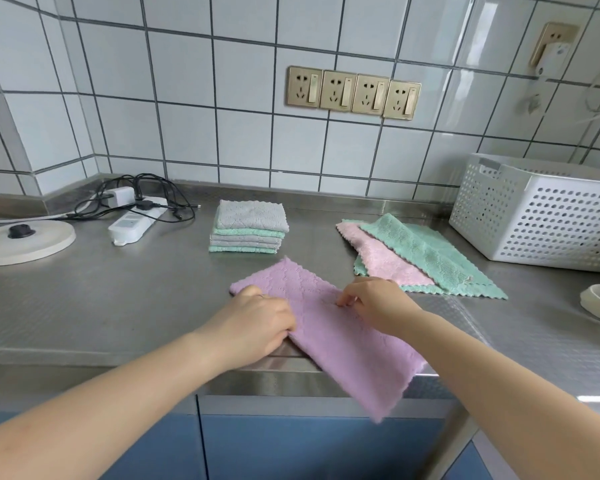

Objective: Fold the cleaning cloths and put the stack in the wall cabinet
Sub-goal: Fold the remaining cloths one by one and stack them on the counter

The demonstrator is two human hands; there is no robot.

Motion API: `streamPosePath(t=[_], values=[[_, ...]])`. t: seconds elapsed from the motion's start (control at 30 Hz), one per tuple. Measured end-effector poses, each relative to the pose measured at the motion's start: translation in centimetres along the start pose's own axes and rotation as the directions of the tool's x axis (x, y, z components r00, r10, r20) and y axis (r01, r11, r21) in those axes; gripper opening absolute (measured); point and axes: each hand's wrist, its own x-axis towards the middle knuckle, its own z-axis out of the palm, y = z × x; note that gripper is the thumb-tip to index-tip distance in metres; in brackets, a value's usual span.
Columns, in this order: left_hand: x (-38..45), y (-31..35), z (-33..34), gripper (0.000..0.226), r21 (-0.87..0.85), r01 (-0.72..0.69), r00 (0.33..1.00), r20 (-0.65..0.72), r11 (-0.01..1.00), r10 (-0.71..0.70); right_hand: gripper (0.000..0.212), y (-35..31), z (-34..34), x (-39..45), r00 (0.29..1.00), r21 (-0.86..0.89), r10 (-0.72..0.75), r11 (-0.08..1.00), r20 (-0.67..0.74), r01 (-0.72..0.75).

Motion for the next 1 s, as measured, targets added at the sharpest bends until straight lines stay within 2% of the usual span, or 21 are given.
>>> streamPosePath(t=[0.07,0.17,0.23,0.3,0.37,0.47,0.6,0.67,0.73,0.77,0.83,0.87,0.93,1.0], values=[[-0.7,-1.3,-0.1,0.023,-0.001,0.029,1.000,0.008,1.000,-0.029,0.037,-0.6,-0.3,-0.5,0.999,0.063,0.029,0.998,0.044,-0.032],[-1.0,-2.9,-0.4,0.011,0.002,0.047,0.998,-0.033,0.999,-0.047,0.037,-1.5,-1.0,-1.3,0.982,0.262,0.108,0.954,0.156,-0.147],[-0.9,-3.5,-0.5,0.015,-0.008,0.065,0.998,-0.004,0.998,-0.065,0.038,-1.9,-1.2,-1.8,0.967,0.383,0.106,0.904,0.232,-0.191],[-0.9,-3.9,-0.3,0.013,-0.001,0.073,0.997,0.011,0.997,-0.073,0.037,-2.2,-1.4,-2.3,0.963,0.413,0.081,0.892,0.256,-0.185],[-0.8,-4.2,-0.3,0.016,-0.020,0.085,0.996,0.002,0.996,-0.085,0.037,-2.1,-1.7,-2.9,0.976,0.321,0.035,0.941,0.216,-0.105],[-1.7,-4.5,-0.2,0.045,-0.098,0.067,0.997,0.053,0.993,-0.062,0.035,-0.8,-1.8,-4.5,0.989,0.146,-0.119,0.984,0.091,0.105],[-4.1,-3.4,-1.2,0.069,-0.241,0.005,0.952,0.299,0.970,0.069,0.070,1.1,-0.8,-7.0,0.947,0.047,-0.238,0.971,0.214,0.233],[-5.1,-2.8,-1.2,0.073,-0.198,-0.024,0.921,0.376,0.980,0.099,0.082,1.3,0.4,-7.9,0.930,-0.085,-0.281,0.948,0.236,0.308],[-5.7,-2.3,-0.9,0.075,-0.134,-0.029,0.919,0.386,0.990,0.080,0.082,1.0,1.6,-8.2,0.918,-0.188,-0.380,0.899,0.113,0.395],[-5.7,-2.2,-0.6,0.075,-0.081,-0.072,0.942,0.321,0.994,0.094,0.079,0.9,2.2,-8.2,0.899,-0.218,-0.437,0.876,0.023,0.431],[-5.5,-2.1,0.0,0.072,0.047,-0.139,0.971,0.205,0.989,0.126,0.066,0.4,2.9,-7.8,0.864,-0.199,-0.495,0.859,-0.094,0.471],[-5.3,-2.1,0.1,0.069,0.054,-0.140,0.976,0.175,0.989,0.129,0.058,0.2,3.0,-7.6,0.858,-0.146,-0.499,0.864,-0.120,0.482],[-4.7,-2.2,0.2,0.063,-0.108,-0.079,0.988,0.122,0.991,0.093,0.048,0.0,3.1,-7.2,0.856,-0.029,-0.490,0.870,-0.166,0.493],[-4.3,-1.9,0.1,0.058,-0.379,0.036,0.996,0.086,0.925,-0.004,0.037,-0.2,2.9,-7.1,0.884,0.181,-0.418,0.872,-0.211,0.456]])
